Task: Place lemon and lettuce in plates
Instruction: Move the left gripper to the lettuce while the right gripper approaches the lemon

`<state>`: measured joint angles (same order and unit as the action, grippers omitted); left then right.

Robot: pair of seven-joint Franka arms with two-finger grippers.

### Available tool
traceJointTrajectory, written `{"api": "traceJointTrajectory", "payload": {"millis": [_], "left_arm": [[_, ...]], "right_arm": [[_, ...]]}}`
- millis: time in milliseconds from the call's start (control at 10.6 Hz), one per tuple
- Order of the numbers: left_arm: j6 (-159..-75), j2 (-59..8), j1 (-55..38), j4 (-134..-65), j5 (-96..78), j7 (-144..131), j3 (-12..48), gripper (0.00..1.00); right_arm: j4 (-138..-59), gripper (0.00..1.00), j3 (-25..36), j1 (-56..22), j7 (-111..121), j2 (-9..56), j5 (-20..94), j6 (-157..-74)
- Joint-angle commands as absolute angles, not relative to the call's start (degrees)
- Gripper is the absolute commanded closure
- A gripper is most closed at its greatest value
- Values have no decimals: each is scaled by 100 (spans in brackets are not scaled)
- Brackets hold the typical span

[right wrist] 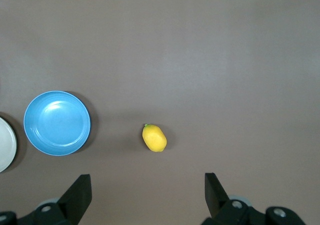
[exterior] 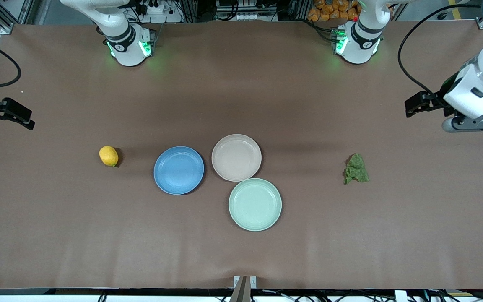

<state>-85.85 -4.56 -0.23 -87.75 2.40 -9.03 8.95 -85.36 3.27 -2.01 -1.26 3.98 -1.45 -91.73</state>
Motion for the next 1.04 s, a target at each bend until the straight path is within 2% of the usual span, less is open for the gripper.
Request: {"api": "traceJointTrajectory", "payload": {"millis": [0,377,659,942], "left_arm": [[-8578,-562,-61,-8807,316,-782,905,0],[-8718,-948,-289,-8877,648,-817,923,0],[-9218,-1010,-352,-9324,721,-844,923,0],[-9535,-1344,-343,-9492,712,-853,932,0]], "right_arm": [[-8578,0,334,-150,-114,483,-62,-9255],[-8674,0,334,-158,-114,545,-62,-9377],[-8946,0,325,-141,-114,545,-53,-9622],[-9096,0,325,-158,8,562,-53,-9747]]}}
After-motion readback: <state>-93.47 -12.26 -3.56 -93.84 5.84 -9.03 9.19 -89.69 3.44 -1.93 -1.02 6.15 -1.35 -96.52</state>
